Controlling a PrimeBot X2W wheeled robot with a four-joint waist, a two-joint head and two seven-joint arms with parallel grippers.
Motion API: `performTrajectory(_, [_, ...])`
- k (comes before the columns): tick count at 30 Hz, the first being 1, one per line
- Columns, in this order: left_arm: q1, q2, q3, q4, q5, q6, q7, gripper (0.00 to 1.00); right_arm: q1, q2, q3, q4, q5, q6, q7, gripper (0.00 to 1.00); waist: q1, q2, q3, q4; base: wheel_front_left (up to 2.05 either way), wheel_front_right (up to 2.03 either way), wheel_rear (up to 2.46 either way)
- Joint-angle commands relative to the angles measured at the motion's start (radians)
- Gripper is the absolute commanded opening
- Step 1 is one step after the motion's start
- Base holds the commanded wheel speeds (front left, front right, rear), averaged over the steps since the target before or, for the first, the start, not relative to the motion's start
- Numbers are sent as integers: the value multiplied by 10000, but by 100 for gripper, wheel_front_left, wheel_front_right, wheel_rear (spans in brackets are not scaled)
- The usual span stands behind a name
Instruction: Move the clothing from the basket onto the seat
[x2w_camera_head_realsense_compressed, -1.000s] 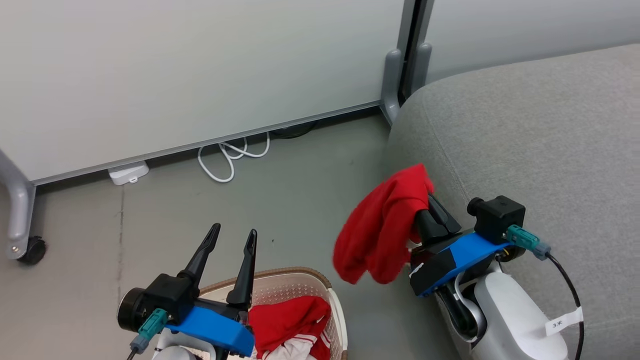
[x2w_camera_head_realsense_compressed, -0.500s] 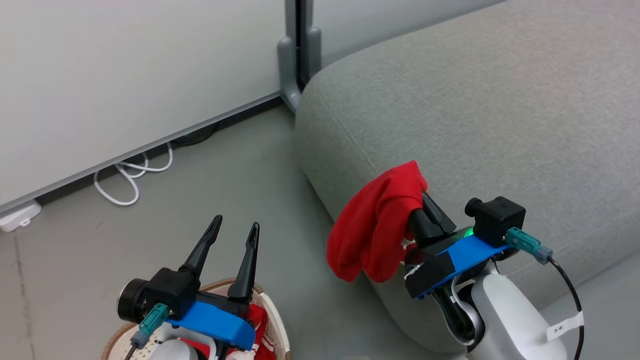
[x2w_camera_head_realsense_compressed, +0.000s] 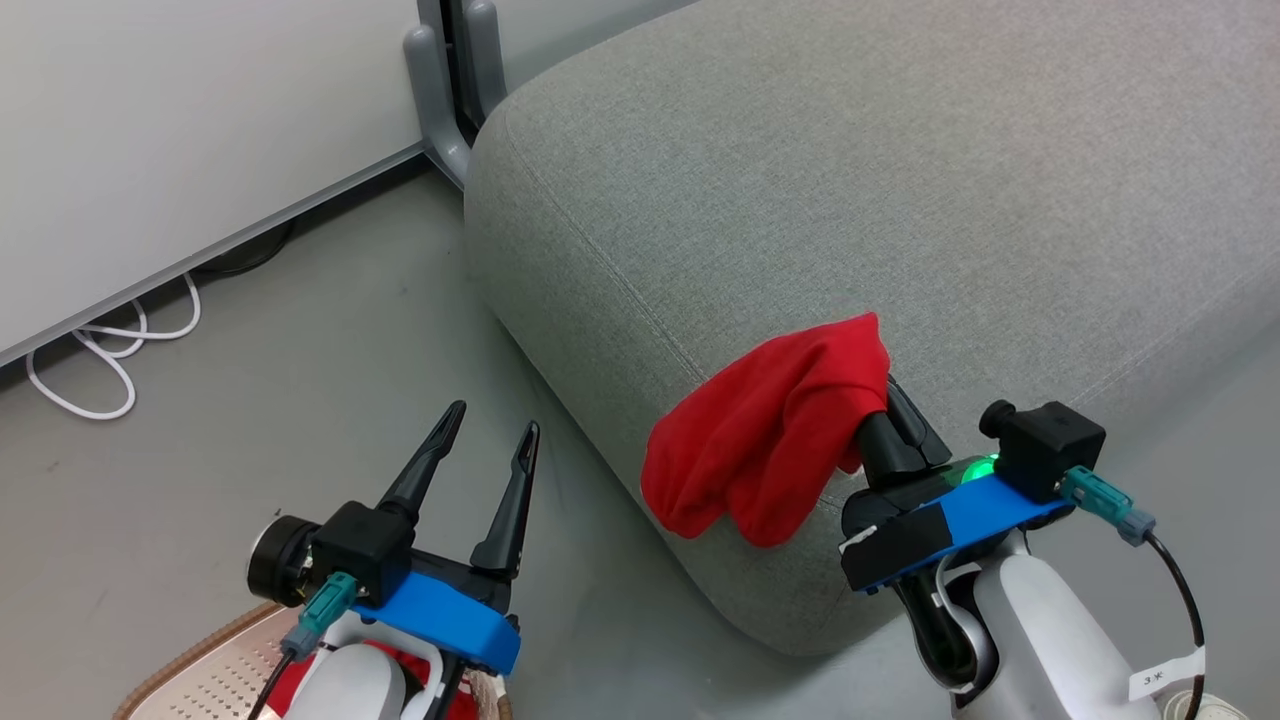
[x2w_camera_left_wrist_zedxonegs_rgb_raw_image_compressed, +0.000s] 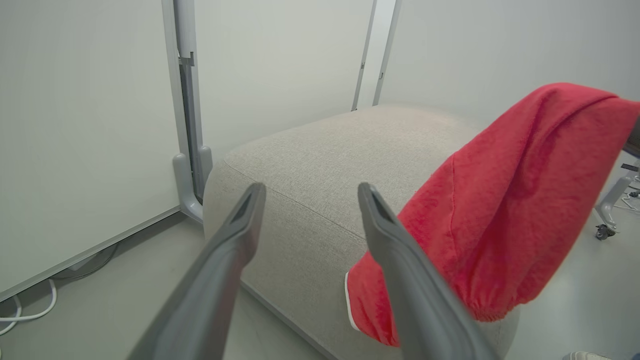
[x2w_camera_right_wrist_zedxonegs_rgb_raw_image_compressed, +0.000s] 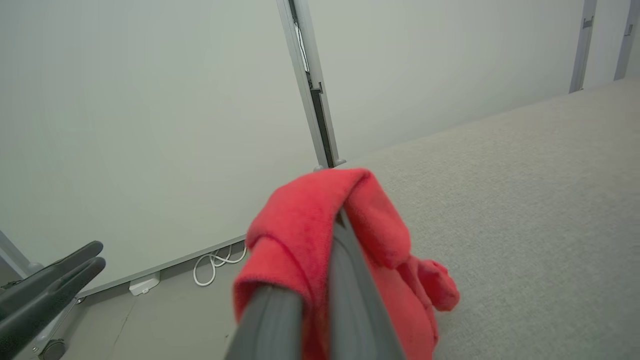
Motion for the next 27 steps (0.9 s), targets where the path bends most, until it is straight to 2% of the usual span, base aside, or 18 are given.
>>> performTrajectory(1, [-189, 65, -33, 29, -47, -67, -44, 100, 72, -3, -40, -68, 6, 6, -41, 0, 0, 0, 44, -11, 0, 0, 0])
performTrajectory(7, [-449, 220, -170, 19, -69, -75, -44, 100, -562, -3, -225, 154, 458, 5, -102, 0, 0, 0, 348, -34, 0, 0, 0])
performTrajectory(14, [-770, 766, 82, -541, 182, 76, -21, 100, -3309, 0, -1113, 1328, 1874, 5, 45, 0, 0, 0, 1702, -91, 0, 0, 0])
performTrajectory(17, [-1198, 911, 34, -1041, 356, 94, 182, 100, -4602, -3, -1993, 1959, 2736, 5, 53, 0, 0, 0, 2522, 300, 0, 0, 0])
performTrajectory(21, [-1672, 1231, 34, -1858, 490, 66, 356, 100, -6142, -648, -3487, 2701, 2433, 6, -19, 0, 0, 0, 3663, 858, 0, 0, 0])
performTrajectory(24, [-1974, 1443, 71, -2487, 574, 60, 487, 100, -7054, -1351, -4271, 3155, 1476, 5, -78, 0, 0, 0, 4497, 1178, 0, 0, 0])
performTrajectory(27, [-2166, 1722, 187, -3067, 665, 76, 556, 100, -7812, -1737, -5079, 3481, 676, 6, -131, 0, 0, 0, 5246, 1439, 0, 0, 0])
